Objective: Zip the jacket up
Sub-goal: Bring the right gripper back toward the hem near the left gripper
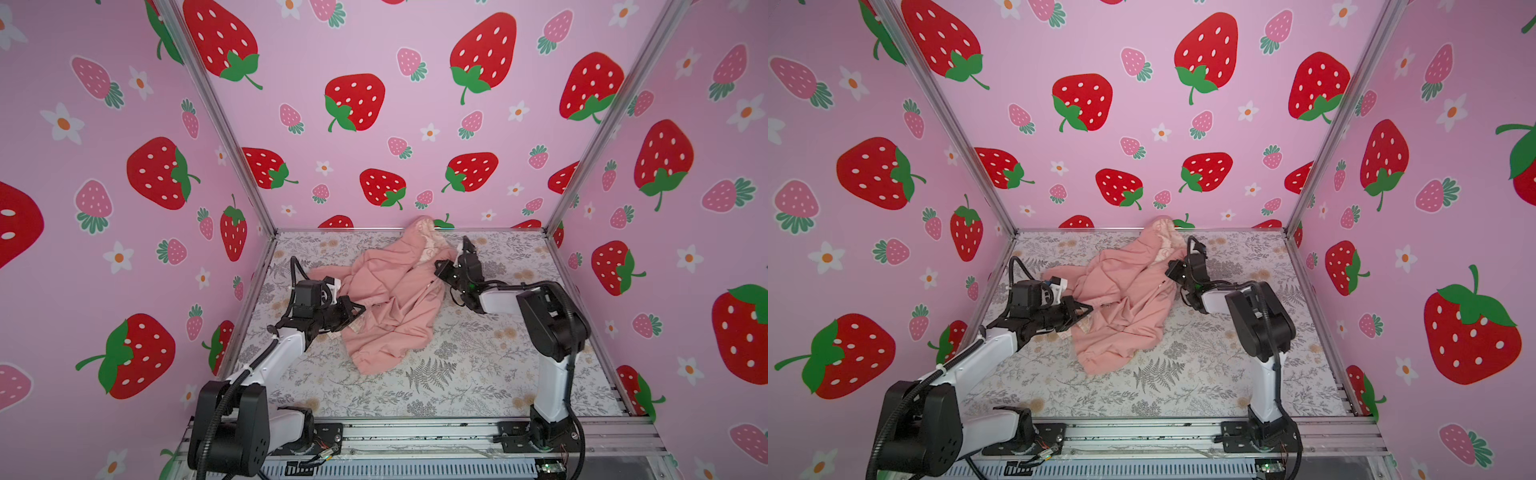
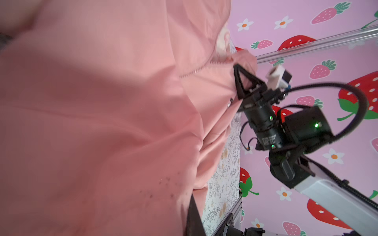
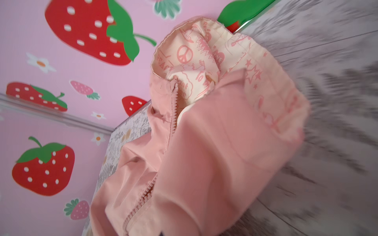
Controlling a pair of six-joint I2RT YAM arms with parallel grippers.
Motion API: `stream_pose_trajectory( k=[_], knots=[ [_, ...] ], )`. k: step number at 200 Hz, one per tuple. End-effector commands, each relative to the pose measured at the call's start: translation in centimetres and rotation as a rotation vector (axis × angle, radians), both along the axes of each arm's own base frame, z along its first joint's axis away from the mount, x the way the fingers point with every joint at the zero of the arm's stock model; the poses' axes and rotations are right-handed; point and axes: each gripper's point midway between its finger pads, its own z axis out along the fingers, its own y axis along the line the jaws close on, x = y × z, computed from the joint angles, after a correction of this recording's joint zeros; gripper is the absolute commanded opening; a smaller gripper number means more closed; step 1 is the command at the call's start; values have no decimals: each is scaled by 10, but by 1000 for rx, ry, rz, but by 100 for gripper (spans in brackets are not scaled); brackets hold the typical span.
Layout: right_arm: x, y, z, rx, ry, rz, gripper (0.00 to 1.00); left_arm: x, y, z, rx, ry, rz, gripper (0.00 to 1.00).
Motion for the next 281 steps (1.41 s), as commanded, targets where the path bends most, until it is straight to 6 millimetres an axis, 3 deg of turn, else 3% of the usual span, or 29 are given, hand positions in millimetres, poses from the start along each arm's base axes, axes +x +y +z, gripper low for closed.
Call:
stream_pose_trajectory(
  k=[1, 44, 63, 78, 105, 130, 140, 156, 169, 203, 222, 234, 248, 281],
  knots=[
    [-28, -60, 0, -36, -41, -160, 0, 19, -14, 14, 11, -59, -73, 0],
    [-115, -136, -17, -167, 43, -297, 0, 34, -68, 34, -66, -53, -282, 0],
    [-132, -152, -23, -267, 121, -290, 48, 31, -82, 41, -97, -48, -340, 0],
    [-142, -158, -24, -347, 169, -251, 67, 28, -86, 44, -110, -40, -366, 0],
    [-162, -170, -12, -395, 186, -245, 80, 20, -88, 52, -117, -39, -404, 0],
    [-173, -173, 12, -365, 149, -249, 83, 13, -90, 62, -127, -39, -432, 0],
    [-176, -173, 32, -330, 98, -247, 84, 10, -91, 65, -123, -42, -443, 0],
    [-179, -160, 50, -269, 52, -191, 78, 6, -92, 70, -114, -47, -457, 0],
    [-180, -137, 66, -200, -9, -96, 71, 5, -94, 72, -116, -45, -465, 0],
    [-196, -40, 108, -50, -158, 246, 70, 1, -106, 90, -166, -72, -517, 0],
    [-210, 20, 122, -34, -212, 420, 71, -2, -109, 101, -185, -84, -542, 0],
    [-217, 47, 132, 6, -241, 494, 71, -2, -109, 105, -191, -90, -550, 0],
    [-217, 64, 139, 73, -254, 525, 71, -4, -111, 108, -201, -90, -562, 0],
    [-203, 84, 133, 101, -244, 540, 67, -8, -111, 109, -223, -83, -580, 0]
  ],
)
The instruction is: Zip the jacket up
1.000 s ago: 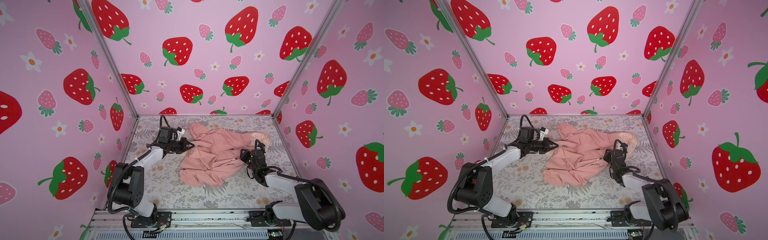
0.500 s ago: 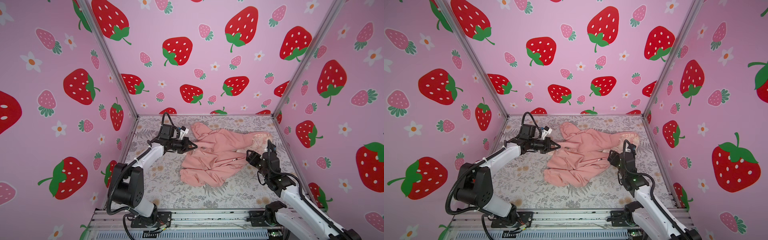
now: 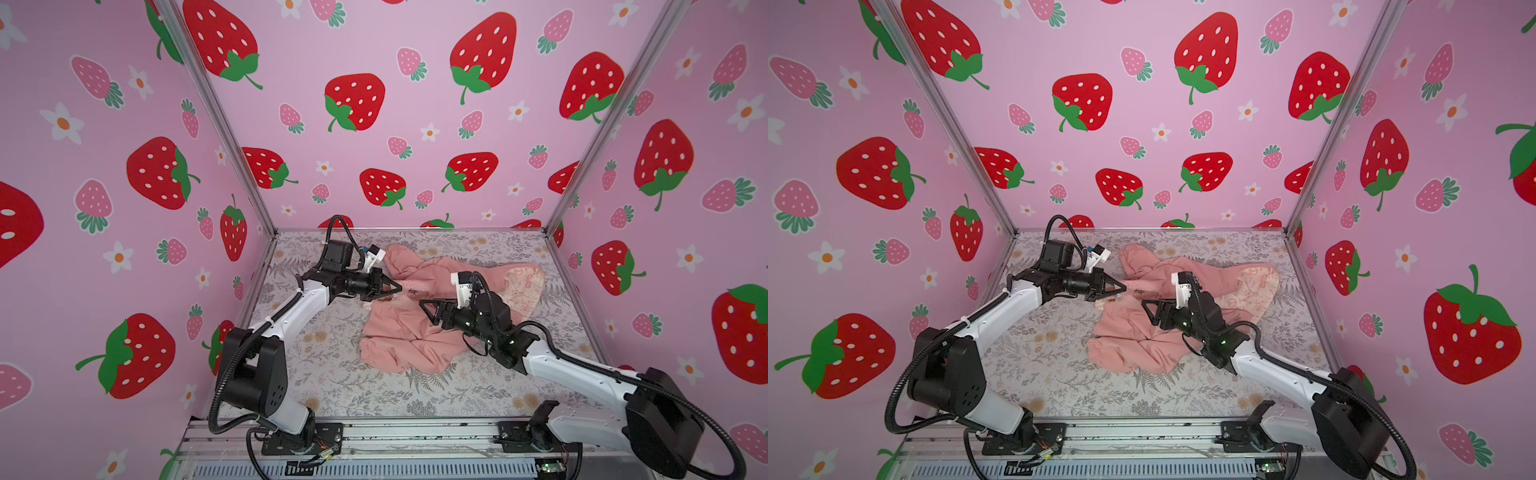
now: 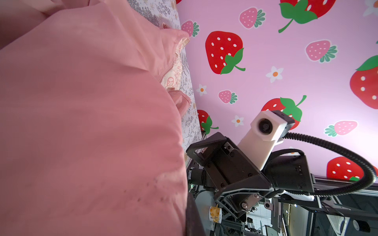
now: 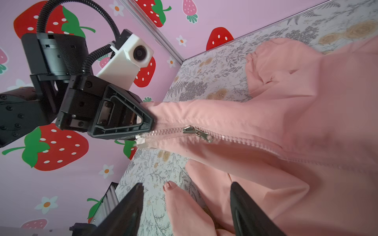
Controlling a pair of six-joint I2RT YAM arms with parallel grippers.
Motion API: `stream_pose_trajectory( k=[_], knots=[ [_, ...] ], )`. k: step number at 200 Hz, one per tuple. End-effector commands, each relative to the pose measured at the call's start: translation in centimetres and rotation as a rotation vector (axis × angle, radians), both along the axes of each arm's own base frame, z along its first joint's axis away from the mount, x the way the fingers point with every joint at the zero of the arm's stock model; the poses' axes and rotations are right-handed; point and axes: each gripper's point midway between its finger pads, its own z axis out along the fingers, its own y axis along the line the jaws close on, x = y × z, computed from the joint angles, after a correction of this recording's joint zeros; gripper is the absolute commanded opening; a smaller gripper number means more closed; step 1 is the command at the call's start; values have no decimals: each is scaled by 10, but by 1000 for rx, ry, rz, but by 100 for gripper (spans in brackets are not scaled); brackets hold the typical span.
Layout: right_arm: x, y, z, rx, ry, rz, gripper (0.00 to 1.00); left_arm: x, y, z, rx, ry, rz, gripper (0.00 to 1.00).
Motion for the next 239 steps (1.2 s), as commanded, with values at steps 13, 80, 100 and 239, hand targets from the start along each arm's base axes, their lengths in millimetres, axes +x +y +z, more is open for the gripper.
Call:
stream_pose_trajectory(
  k=[13, 80, 100, 239],
  knots=[
    [12, 22, 25, 111, -45, 36, 67, -10, -5, 26, -59, -47, -67, 0],
    [27, 31, 15, 232, 14, 90, 65, -15, -6, 27, -79, -43, -84, 0],
    [27, 36, 15, 268, 23, 118, 63, -16, -6, 27, -80, -42, -86, 0],
    [25, 31, 9, 266, 54, 105, 40, -11, -7, 23, -80, -37, -75, 0]
  ],
)
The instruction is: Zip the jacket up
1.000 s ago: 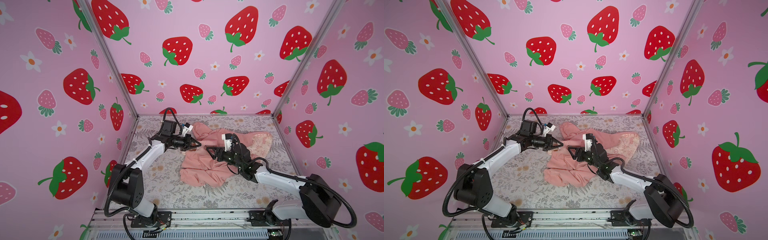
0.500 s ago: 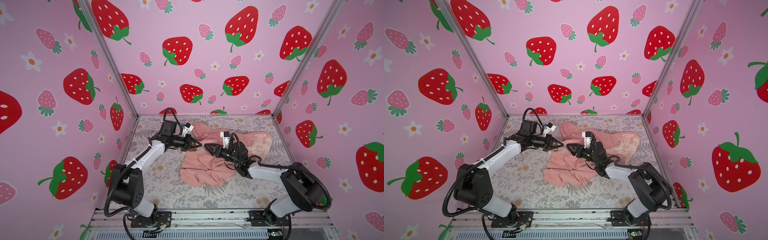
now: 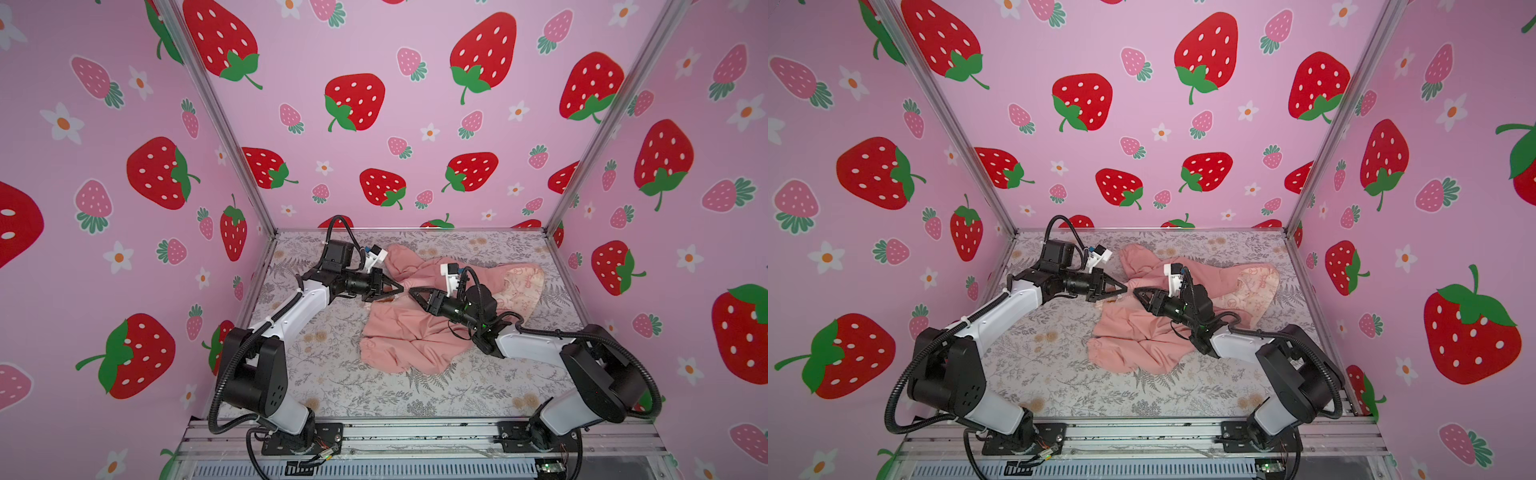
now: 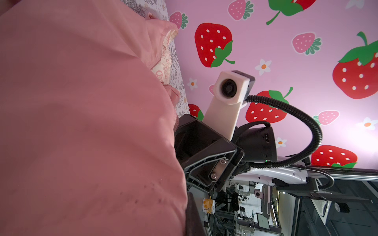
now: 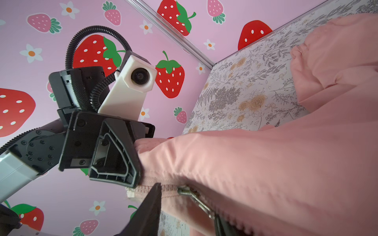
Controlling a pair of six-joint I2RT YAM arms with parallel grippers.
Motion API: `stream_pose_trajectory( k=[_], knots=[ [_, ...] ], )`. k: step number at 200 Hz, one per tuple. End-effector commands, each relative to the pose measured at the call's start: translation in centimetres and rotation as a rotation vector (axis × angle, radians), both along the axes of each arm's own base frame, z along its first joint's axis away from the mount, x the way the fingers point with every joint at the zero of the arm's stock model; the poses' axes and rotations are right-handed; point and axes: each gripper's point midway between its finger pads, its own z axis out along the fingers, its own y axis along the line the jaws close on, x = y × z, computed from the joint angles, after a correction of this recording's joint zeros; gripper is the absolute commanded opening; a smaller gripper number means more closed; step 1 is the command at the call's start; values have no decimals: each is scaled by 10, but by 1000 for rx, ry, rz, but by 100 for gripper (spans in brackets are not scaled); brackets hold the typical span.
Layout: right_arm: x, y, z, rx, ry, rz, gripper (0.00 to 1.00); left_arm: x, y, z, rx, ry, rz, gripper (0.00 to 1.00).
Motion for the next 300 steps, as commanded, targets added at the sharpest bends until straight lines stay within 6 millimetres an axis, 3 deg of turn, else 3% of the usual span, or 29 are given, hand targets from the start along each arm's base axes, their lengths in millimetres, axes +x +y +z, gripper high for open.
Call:
stream_pose_trajectory(
  k=[1, 110, 139, 161, 188, 222, 253, 280, 286, 300],
  knots=[
    [0, -4, 14, 32, -23, -13, 40, -4, -3, 16, -37, -43, -30, 0],
    [2, -10, 9, 10, -11, -38, 17, -3, -4, 18, -40, -43, -29, 0],
    [2, -11, 9, 11, -6, -45, 0, -2, -3, 18, -39, -44, -26, 0],
    [2, -11, 12, 13, -4, -46, 0, -3, -3, 15, -36, -38, -26, 0],
    [3, -11, 19, 27, -9, -48, 0, -6, -4, 7, -16, -33, -26, 23],
    [2, -11, 24, 34, -10, -47, 0, -10, -6, -4, 11, -22, -33, 28],
    [2, -11, 25, 33, -13, -43, 0, -7, -7, -6, 19, -21, -28, 21],
    [2, -13, 23, 21, -12, -51, 0, -7, -7, -5, 20, -24, -28, 7],
    [2, -13, 23, 17, -12, -54, 0, -7, -7, -5, 19, -23, -27, 0],
    [3, -15, 20, -3, -8, -63, 0, -7, -7, -5, 24, -22, -24, 0]
  ],
)
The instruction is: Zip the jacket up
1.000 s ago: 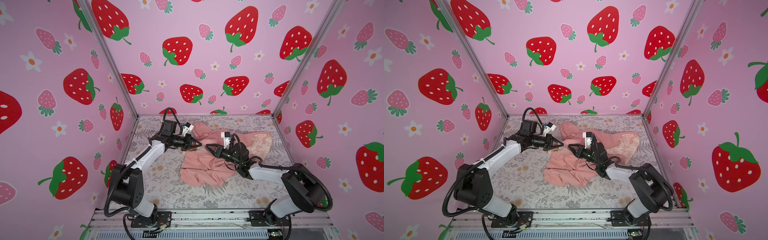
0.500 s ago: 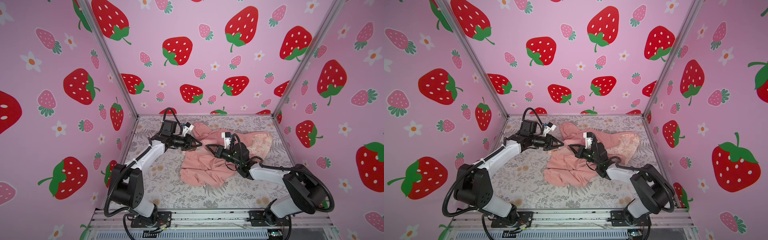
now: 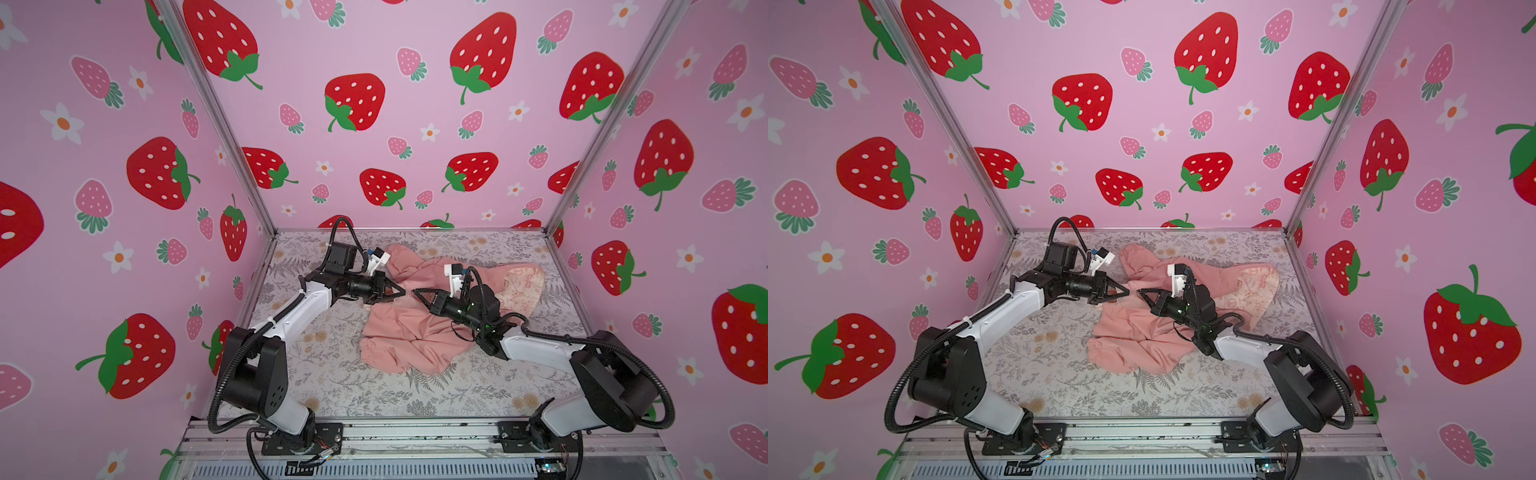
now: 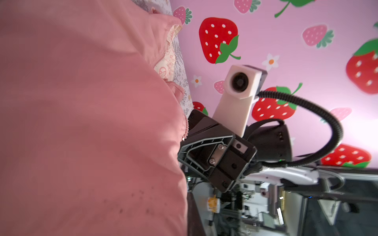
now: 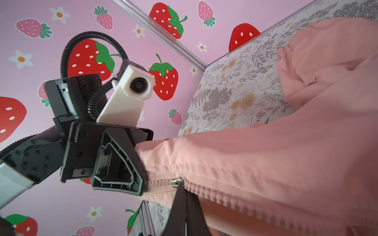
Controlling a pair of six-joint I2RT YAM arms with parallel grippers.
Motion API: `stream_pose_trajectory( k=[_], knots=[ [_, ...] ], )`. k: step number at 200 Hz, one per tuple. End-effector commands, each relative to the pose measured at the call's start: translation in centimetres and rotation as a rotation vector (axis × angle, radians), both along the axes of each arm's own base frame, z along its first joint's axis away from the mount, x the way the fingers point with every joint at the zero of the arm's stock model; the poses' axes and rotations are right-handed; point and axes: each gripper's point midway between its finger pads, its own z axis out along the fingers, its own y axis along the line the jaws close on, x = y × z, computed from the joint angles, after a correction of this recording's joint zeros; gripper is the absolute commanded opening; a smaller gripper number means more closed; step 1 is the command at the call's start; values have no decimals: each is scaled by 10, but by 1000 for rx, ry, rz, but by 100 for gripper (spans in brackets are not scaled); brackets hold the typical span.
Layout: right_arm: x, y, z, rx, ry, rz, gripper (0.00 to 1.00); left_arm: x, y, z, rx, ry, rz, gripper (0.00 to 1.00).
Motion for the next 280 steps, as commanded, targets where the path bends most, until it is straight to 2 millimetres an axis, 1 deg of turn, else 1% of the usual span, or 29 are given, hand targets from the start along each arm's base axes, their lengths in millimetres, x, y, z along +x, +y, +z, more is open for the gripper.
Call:
stream_pose_trajectory(
  k=[1, 49, 89, 158, 196, 226, 280],
  knots=[
    [3, -4, 19, 20, -35, -22, 0, -2, -2, 4, -4, -18, -16, 0],
    [15, -24, 4, -97, -10, -106, 0, 3, 7, 10, 28, -45, 25, 0],
    [22, -37, 0, -136, -5, -144, 0, 11, 16, 11, 53, -53, 72, 0],
    [29, -39, 3, -175, -18, -157, 0, 25, 32, 10, 122, -76, 159, 0],
    [33, -42, 2, -202, -19, -168, 0, 34, 47, 7, 186, -85, 230, 0],
    [36, -48, -1, -248, -24, -190, 0, 40, 57, 7, 231, -100, 270, 0],
    [41, -58, -4, -314, -35, -227, 0, 44, 67, 6, 298, -124, 315, 0]
  ],
)
